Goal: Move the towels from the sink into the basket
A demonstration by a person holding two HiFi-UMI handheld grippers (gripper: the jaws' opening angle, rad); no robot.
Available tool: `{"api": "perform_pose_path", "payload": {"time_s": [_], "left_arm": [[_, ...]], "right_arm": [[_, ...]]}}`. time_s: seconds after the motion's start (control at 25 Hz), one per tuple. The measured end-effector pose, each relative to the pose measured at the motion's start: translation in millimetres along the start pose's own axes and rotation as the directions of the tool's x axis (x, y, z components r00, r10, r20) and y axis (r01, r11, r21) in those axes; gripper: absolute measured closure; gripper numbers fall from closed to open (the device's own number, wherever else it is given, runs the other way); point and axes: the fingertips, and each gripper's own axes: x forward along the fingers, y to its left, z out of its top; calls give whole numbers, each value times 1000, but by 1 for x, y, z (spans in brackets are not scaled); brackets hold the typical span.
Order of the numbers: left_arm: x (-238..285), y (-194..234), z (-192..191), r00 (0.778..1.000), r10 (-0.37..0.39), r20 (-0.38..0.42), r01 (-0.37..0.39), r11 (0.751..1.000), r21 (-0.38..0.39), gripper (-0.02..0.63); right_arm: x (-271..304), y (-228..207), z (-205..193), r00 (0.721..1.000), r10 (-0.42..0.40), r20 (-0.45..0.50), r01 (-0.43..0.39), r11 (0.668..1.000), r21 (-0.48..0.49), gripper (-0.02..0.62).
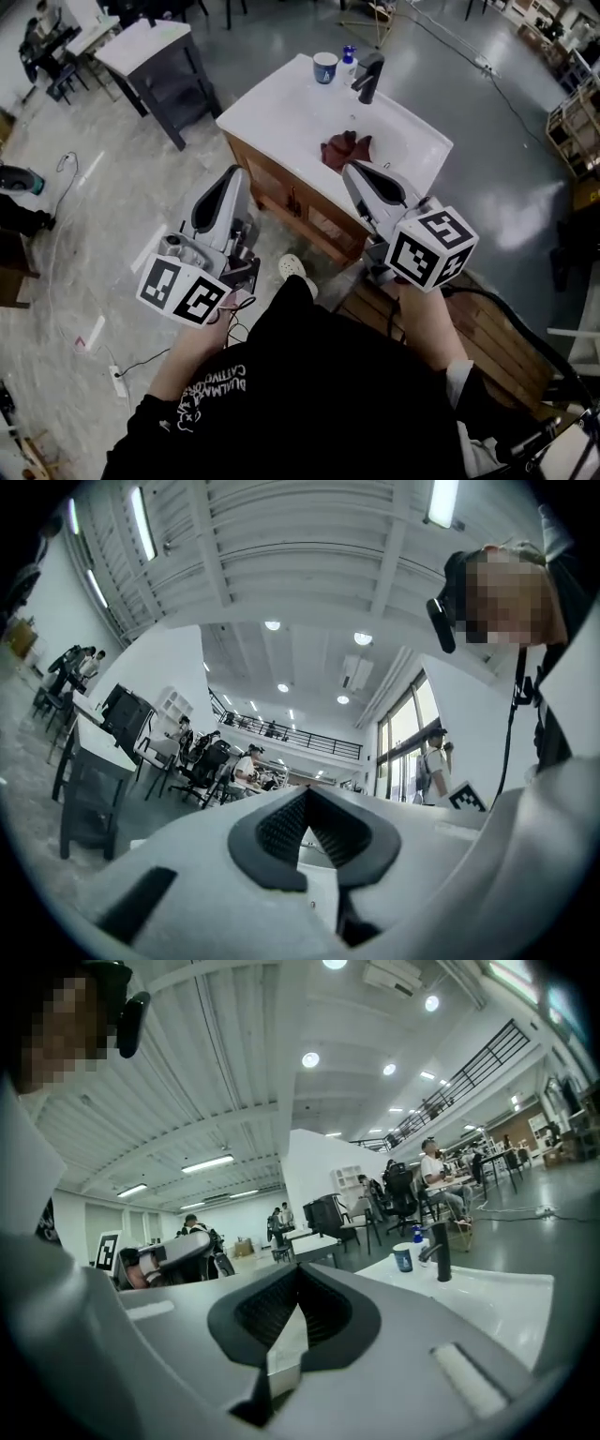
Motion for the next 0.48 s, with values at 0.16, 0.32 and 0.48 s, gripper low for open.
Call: {"api": "perform_pose_path", "payload": {"time_s": [0.16,0.32,0.48], "left_arm": [[33,23,-21,1000,15,-19,-16,998,-68,606],[71,46,-44,997,4,-73,-11,996,-87,606],[110,73,-67,991,-44,-127,29,993,-115,606]], "right_arm": [[2,-45,-4,998,-68,-7,68,997,33,589],[18,-86,-1,994,-112,-18,113,993,44,589],[38,-127,1,987,-156,-32,157,986,46,589]]}}
